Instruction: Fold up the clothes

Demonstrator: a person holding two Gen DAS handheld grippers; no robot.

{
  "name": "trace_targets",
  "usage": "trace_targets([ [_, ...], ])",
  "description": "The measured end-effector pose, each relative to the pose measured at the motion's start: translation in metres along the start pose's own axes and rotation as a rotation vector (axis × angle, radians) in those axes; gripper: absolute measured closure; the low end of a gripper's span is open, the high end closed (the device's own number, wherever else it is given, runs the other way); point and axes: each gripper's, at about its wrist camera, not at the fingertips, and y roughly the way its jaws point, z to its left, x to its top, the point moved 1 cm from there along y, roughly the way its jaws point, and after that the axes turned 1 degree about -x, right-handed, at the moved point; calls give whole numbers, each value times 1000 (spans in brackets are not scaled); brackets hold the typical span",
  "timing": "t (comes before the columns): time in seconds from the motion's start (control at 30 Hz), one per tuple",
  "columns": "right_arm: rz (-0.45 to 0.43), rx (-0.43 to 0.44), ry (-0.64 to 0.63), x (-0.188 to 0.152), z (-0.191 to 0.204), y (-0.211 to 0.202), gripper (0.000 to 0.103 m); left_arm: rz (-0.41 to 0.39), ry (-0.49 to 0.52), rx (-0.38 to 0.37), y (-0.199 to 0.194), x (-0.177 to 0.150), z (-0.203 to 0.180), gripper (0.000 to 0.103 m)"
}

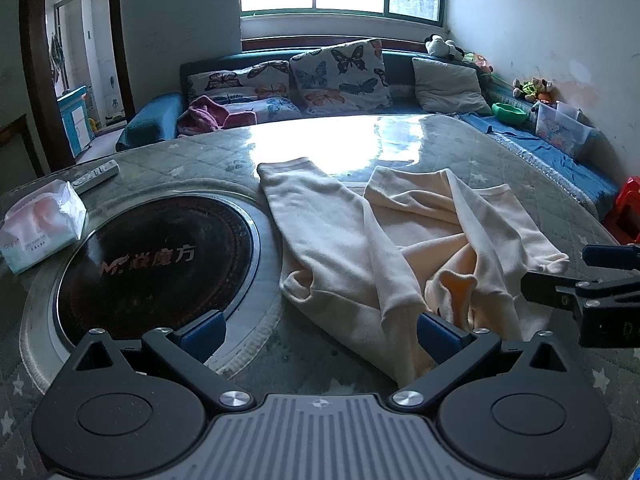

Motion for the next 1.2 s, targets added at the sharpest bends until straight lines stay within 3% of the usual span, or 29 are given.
trace_targets([
  [0.3, 2, 4, -19, 24, -9, 24, 15, -14, -10, 10, 9, 13, 6, 2],
  [0.5, 11, 34, -31, 49, -13, 54, 23, -23, -8, 8, 17, 26, 10, 10],
  [0.8, 75, 72, -15, 76, -21, 107, 40, -38, 48, -54, 45, 58, 1, 20],
  [1.0, 136, 109, 15, 81, -30, 135, 63, -9, 93, -91, 79, 76, -11, 28],
  [1.1, 142, 104, 6, 79, -32, 141, 78, 21, 119, -108, 94, 78, -18, 40],
  [1.13, 126, 76, -5, 79, -33, 140, 84, 36, 125, -111, 99, 78, -20, 52],
  [1.2, 133, 121, 15, 79, -35, 138, 89, 61, 128, -119, 106, 78, -22, 69],
])
